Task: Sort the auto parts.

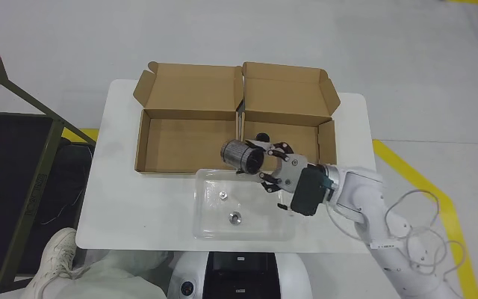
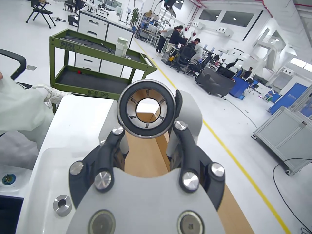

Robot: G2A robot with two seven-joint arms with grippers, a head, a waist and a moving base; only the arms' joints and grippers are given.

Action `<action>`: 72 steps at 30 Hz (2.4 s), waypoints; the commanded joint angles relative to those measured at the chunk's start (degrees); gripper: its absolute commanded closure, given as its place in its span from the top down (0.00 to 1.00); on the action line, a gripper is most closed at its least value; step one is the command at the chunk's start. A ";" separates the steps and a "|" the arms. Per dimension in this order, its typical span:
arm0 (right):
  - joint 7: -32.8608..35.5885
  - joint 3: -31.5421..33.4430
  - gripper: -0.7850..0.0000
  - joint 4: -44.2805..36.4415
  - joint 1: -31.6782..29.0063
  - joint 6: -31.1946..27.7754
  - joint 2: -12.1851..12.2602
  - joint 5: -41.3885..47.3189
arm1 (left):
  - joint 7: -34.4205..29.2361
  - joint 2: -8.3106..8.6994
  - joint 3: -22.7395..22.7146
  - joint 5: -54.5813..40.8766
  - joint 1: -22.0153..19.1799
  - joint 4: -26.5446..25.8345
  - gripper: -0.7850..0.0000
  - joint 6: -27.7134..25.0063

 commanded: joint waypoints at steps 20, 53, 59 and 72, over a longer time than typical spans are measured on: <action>0.03 2.06 0.00 1.16 -1.48 3.64 0.04 -0.74 | 0.00 0.00 0.00 0.00 0.00 0.00 1.00 0.00; 29.38 10.58 0.00 11.73 -3.77 14.95 0.15 11.74 | 0.00 0.00 0.00 0.00 0.00 0.00 1.00 0.00; 34.22 11.45 0.00 14.35 -2.09 13.45 0.16 15.34 | 0.00 0.00 0.00 0.00 0.00 0.00 1.00 0.00; 44.75 6.35 0.00 24.45 6.21 11.13 -0.95 21.23 | 0.00 0.00 0.00 0.00 0.00 0.00 1.00 0.00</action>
